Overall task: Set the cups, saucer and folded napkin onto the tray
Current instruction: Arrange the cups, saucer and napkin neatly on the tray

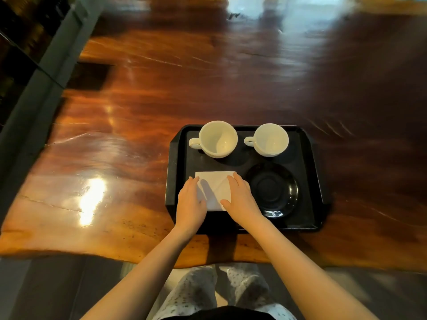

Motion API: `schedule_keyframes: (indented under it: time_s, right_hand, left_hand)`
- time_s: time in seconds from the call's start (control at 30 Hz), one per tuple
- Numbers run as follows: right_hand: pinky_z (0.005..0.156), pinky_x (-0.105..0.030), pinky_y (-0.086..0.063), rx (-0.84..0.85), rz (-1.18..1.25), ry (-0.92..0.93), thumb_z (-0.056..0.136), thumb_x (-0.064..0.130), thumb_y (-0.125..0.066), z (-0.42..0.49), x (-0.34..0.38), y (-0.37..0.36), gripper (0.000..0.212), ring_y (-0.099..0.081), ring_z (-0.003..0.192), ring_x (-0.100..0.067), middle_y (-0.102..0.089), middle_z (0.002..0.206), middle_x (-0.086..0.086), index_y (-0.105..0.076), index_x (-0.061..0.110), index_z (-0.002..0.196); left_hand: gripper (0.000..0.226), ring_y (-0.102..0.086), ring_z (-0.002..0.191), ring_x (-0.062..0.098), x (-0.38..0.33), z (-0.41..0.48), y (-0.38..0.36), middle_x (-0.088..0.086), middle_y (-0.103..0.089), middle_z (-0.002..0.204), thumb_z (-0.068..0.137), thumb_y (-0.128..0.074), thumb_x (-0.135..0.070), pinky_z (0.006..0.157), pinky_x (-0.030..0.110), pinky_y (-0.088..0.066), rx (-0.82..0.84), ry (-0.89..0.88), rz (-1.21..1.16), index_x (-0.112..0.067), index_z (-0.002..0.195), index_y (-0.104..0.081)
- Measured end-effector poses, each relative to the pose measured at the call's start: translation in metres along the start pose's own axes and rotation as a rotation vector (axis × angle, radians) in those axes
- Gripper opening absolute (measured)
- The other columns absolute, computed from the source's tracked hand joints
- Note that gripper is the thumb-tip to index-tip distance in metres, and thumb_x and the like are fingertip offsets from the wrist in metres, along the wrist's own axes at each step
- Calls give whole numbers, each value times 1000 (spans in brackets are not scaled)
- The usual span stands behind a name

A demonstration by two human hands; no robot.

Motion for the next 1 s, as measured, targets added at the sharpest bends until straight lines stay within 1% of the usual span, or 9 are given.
schedule_keyframes:
  time_s: [0.17, 0.33, 0.4, 0.47, 0.53, 0.57, 0.7, 0.87, 1.0]
  right_hand:
    - [111, -35, -33, 34, 84, 9, 90, 21, -59, -3, -9, 44, 59, -32, 139, -23, -33, 151, -7, -34, 12, 143]
    - [100, -41, -46, -74, -148, -74, 90, 23, -58, -6, -51, 85, 49, -43, 128, -28, -50, 136, -11, -44, 9, 135]
    - [98, -40, -45, -143, -198, -122, 91, 27, -57, -16, -69, 89, 49, -42, 127, -28, -50, 133, -10, -43, 8, 133]
    - [98, -38, -43, -244, -199, -163, 92, 29, -56, -27, -88, 94, 49, -41, 126, -28, -48, 133, -10, -40, 7, 133]
    - [100, -38, -42, -286, -158, -214, 93, 29, -54, -34, -110, 93, 55, -39, 128, -29, -42, 139, -11, -34, 6, 138]
    - [102, -38, -41, -277, -118, -236, 93, 27, -54, -35, -120, 91, 58, -36, 130, -29, -39, 142, -12, -29, 5, 141]
    - [107, -37, -35, -155, 15, -260, 94, 24, -54, -34, -142, 76, 67, -26, 138, -31, -27, 150, -14, -17, 3, 146]
    - [110, -37, -34, -127, 88, -236, 94, 21, -54, -31, -149, 71, 69, -27, 140, -29, -22, 153, -15, -16, 4, 148]
    - [109, -37, -37, -135, 90, -230, 93, 20, -55, -30, -151, 73, 66, -30, 138, -28, -26, 151, -14, -19, 5, 147]
  left_hand:
    - [44, -40, 135, 21, -35, 14, 18, 7, -47, 143, 92, -47, -8, 109, 34, -35, 30, -134, 117, -12, 137, -45]
    - [41, -48, 128, 24, -56, 12, 16, 9, -54, 137, 91, -47, -9, 100, 36, -42, 45, -148, 253, -10, 132, -51]
    - [38, -54, 119, 23, -55, -5, 2, 9, -59, 129, 91, -48, -9, 95, 33, -45, 43, -118, 192, -10, 129, -53]
    - [39, -61, 106, 23, -45, -27, -34, 9, -65, 116, 89, -51, -9, 88, 29, -47, 131, -48, 66, -9, 128, -53]
    - [48, -65, 96, 24, -31, -45, -73, 8, -66, 101, 85, -56, -6, 90, 33, -52, 232, 64, -137, -7, 133, -50]
    - [54, -65, 96, 24, -27, -50, -88, 7, -64, 99, 84, -57, -3, 92, 37, -53, 259, 117, -233, -7, 137, -45]
    - [67, -64, 105, 26, -28, -51, -119, 11, -61, 117, 86, -56, 3, 95, 38, -53, 284, 245, -463, -11, 146, -29]
    - [70, -65, 102, 23, -30, -49, -126, 3, -62, 98, 87, -57, 4, 94, 35, -54, 241, 295, -498, -10, 147, -25]
    - [70, -64, 101, 22, -31, -53, -123, 7, -61, 107, 86, -56, 6, 89, 32, -53, 199, 299, -520, -11, 147, -26]
Point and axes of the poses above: each hand's wrist, its own z-axis towards the middle knuckle, its own y-axis out of the back of the hand, x = y × z, the point moved 10 cm from there along z, towards the middle knuckle
